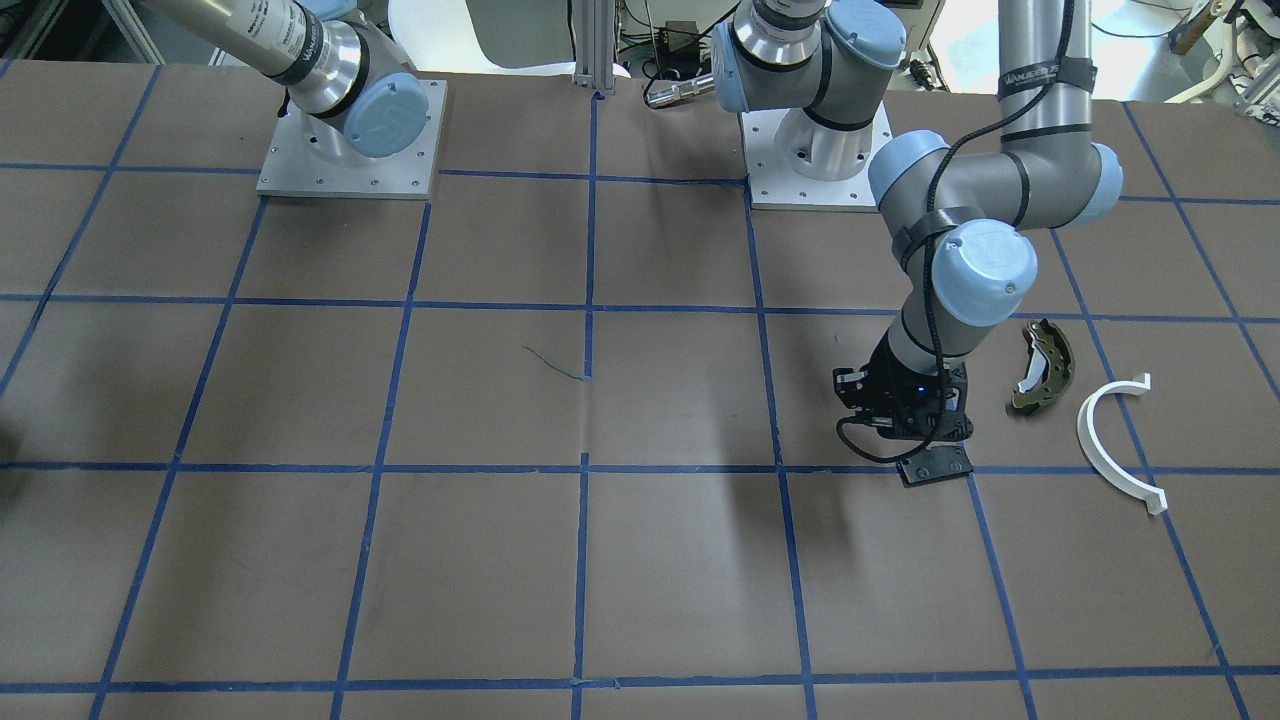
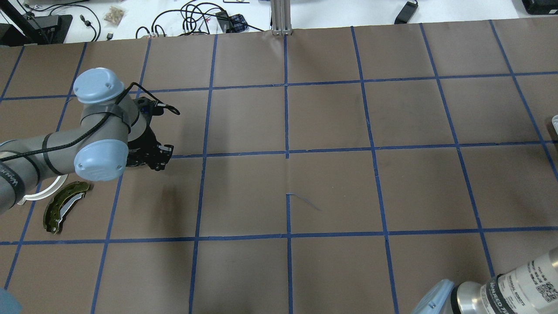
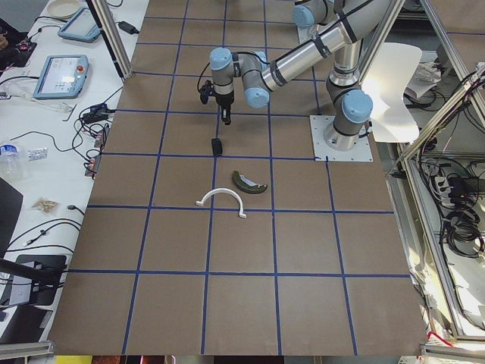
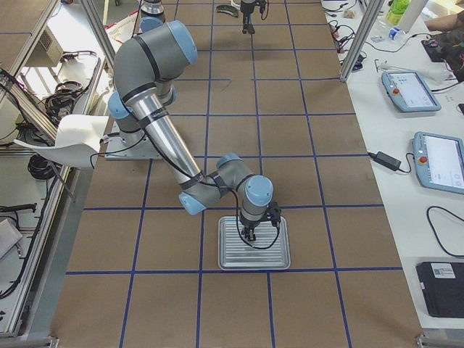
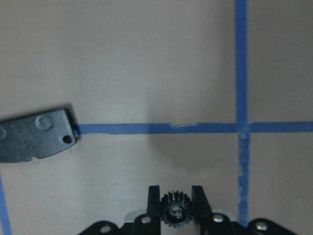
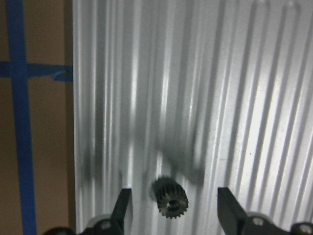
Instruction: Place bearing gear from tray to pile
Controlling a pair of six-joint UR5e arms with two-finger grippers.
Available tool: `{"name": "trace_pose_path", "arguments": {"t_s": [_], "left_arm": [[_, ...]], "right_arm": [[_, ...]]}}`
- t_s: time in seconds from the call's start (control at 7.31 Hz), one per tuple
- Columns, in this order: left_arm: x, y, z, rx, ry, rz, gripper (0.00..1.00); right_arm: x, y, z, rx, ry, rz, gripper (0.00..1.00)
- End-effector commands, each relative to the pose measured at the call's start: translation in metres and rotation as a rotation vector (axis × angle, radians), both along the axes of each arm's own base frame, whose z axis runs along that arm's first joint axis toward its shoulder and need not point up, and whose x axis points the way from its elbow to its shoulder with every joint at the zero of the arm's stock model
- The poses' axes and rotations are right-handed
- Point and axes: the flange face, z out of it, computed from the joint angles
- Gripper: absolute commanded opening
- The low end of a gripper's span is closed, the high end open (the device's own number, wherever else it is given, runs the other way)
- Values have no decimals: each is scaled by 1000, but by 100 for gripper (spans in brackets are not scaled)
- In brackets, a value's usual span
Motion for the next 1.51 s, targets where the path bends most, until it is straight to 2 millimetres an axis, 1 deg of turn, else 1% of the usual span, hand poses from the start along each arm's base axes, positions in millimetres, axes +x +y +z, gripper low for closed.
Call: {"name": "trace_pose_path", "arguments": {"t_s": [0.0,0.14,0.27,0.41,0.55,0.68,0.82,0.96,1.09,1.23,1.37], "left_arm": [[69,17,-13,33,21,-8,0],[80,19,-15,38,24,3,0],[81,20,-20,48,28,6,17],[80,21,-22,50,34,8,86],[79,21,-21,46,37,9,99],[78,20,-19,41,36,11,100],[72,16,-12,28,25,12,100],[63,6,3,3,14,53,100],[30,-5,29,-12,5,29,100],[-2,-10,53,2,4,19,100],[-20,-10,84,4,3,72,100]], "right_arm": [[-1,1,-7,13,-4,-2,64],[-1,1,-7,13,-4,-2,62],[-1,1,-7,13,-4,-2,52],[-1,1,-6,12,-3,-2,39],[-1,1,-6,13,-4,-5,22],[0,1,-6,12,-4,-7,9],[0,1,-5,18,-8,-6,0],[-1,1,4,14,1,-7,0],[4,7,27,31,7,-7,0],[22,12,59,41,-25,1,0],[56,2,88,14,-65,-11,0]]}}
